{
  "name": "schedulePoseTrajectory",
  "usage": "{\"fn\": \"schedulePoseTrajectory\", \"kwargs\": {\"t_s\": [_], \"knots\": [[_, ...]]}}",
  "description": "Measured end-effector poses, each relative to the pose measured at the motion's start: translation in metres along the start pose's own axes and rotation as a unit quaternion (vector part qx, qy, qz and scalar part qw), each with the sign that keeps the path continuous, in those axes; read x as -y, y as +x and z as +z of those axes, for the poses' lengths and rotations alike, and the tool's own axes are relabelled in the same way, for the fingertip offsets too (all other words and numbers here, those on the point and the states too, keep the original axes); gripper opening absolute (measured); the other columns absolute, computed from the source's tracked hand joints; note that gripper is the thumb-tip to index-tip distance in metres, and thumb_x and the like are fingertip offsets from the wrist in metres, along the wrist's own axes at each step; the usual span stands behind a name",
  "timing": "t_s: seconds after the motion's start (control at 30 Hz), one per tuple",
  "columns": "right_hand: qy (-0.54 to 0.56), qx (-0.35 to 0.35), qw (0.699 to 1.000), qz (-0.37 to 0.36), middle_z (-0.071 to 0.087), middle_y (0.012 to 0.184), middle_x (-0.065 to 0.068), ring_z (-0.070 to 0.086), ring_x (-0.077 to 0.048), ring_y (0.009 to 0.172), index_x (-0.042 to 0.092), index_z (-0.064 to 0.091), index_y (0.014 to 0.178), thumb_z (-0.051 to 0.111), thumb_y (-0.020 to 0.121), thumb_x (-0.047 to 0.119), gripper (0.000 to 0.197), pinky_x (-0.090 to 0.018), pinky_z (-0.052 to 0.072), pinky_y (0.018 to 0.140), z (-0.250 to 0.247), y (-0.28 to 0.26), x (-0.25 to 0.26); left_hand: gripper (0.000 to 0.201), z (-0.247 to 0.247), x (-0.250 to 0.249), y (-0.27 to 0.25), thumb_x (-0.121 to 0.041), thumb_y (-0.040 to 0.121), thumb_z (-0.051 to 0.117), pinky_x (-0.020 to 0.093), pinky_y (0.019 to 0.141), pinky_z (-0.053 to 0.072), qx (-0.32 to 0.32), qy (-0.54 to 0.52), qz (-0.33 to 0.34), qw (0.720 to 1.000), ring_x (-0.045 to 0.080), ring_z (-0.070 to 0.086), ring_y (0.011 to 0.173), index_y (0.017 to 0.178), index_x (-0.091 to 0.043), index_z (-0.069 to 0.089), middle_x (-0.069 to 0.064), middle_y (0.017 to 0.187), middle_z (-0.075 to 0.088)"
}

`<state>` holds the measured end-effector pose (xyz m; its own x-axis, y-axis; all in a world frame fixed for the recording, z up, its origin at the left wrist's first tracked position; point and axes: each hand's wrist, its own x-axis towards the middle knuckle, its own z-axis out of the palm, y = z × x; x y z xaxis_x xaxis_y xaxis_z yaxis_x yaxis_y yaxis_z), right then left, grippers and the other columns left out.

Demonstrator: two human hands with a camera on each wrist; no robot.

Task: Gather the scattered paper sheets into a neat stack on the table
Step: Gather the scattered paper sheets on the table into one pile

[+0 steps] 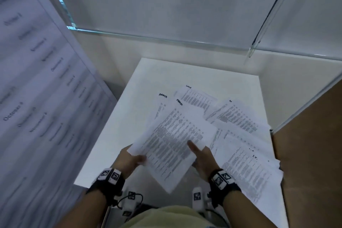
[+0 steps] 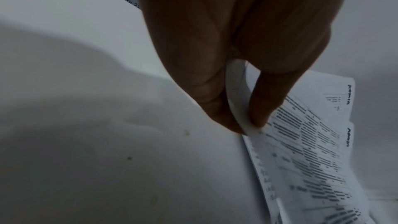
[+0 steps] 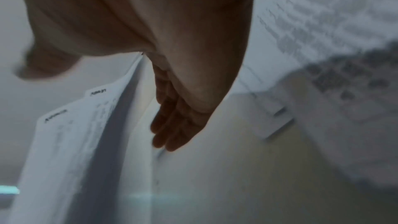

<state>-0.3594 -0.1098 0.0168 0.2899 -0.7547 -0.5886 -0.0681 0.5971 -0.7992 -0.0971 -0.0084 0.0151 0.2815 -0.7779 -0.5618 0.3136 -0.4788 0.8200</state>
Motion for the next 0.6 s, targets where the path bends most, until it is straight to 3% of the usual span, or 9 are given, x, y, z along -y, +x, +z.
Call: {"fn": "schedulePoseTrajectory", "kwargs": {"t_s": [0.07, 0.13, 0.17, 0.27, 0.4, 0.5, 0.6], "knots": [[-0.016, -0.061, 0.998, -0.011, 0.068, 0.086, -0.036, 0.072, -0.036, 0.068, -0.011, 0.060, 0.096, 0.089, 0.072, 0.042, 0.065, -0.046, 0.063, 0.066, 0.002, 0.006, -0.005, 0.049, 0.000, 0.006, -0.003, 0.009, 0.055, 0.069, 0.050, 0.083, 0.058, 0.022, 0.018, -0.023, 0.999, 0.042, 0.069, 0.094, 0.103, 0.004, 0.069, 0.026, 0.101, 0.074], [-0.049, -0.116, 0.992, -0.014, 0.065, 0.063, -0.019, 0.059, -0.022, 0.049, -0.002, 0.061, 0.084, 0.088, 0.075, 0.034, 0.046, -0.032, 0.051, 0.051, -0.008, 0.007, -0.013, 0.055, -0.002, 0.012, -0.002, 0.000, 0.052, 0.080, 0.042, 0.079, 0.058, 0.055, 0.064, -0.058, 0.995, 0.038, 0.070, 0.094, 0.106, -0.001, 0.069, 0.022, 0.100, 0.075], [-0.058, -0.134, 0.989, -0.018, 0.064, 0.061, -0.008, 0.057, -0.018, 0.049, 0.005, 0.063, 0.082, 0.084, 0.081, 0.026, 0.029, -0.029, 0.048, 0.051, -0.016, 0.004, -0.016, 0.054, -0.004, 0.015, -0.001, -0.002, 0.055, 0.084, 0.038, 0.076, 0.058, 0.067, 0.090, -0.076, 0.991, 0.034, 0.071, 0.092, 0.106, -0.005, 0.069, 0.019, 0.098, 0.075], [-0.079, -0.203, 0.976, -0.002, 0.073, 0.087, -0.007, 0.069, -0.028, 0.080, 0.012, 0.069, 0.088, 0.075, 0.088, 0.016, 0.007, -0.037, 0.055, 0.073, -0.054, -0.015, -0.028, 0.032, -0.008, 0.027, 0.010, 0.006, 0.077, 0.076, 0.028, 0.062, 0.050, 0.043, 0.151, -0.120, 0.980, 0.026, 0.064, 0.074, 0.106, -0.005, 0.067, 0.014, 0.081, 0.069], [-0.091, -0.295, 0.951, 0.028, 0.069, 0.107, -0.013, 0.065, -0.031, 0.098, 0.004, 0.067, 0.117, 0.074, 0.089, 0.016, 0.031, -0.039, 0.051, 0.092, -0.116, -0.049, -0.044, 0.020, -0.004, 0.044, 0.031, 0.009, 0.086, 0.065, 0.020, 0.044, 0.044, 0.015, 0.211, -0.133, 0.968, 0.021, 0.055, 0.050, 0.105, 0.010, 0.064, 0.015, 0.060, 0.060], [-0.081, -0.366, 0.926, 0.050, 0.070, 0.121, -0.013, 0.065, -0.032, 0.108, 0.003, 0.065, 0.126, 0.075, 0.088, 0.015, 0.040, -0.045, 0.050, 0.103, -0.153, -0.076, -0.055, 0.012, 0.014, 0.046, 0.048, 0.008, 0.088, 0.063, 0.028, 0.055, 0.048, 0.049, 0.263, -0.119, 0.956, 0.022, 0.055, 0.050, 0.100, 0.009, 0.065, 0.011, 0.053, 0.061], [-0.104, -0.396, 0.909, 0.080, 0.071, 0.118, -0.012, 0.067, -0.032, 0.104, 0.004, 0.068, 0.118, 0.077, 0.085, 0.016, 0.036, -0.040, 0.052, 0.097, -0.175, -0.091, -0.063, 0.008, 0.046, 0.035, 0.059, -0.001, 0.085, 0.065, 0.032, 0.063, 0.048, 0.094, 0.331, -0.092, 0.934, 0.024, 0.060, 0.053, 0.093, -0.001, 0.068, 0.014, 0.063, 0.067]]}}
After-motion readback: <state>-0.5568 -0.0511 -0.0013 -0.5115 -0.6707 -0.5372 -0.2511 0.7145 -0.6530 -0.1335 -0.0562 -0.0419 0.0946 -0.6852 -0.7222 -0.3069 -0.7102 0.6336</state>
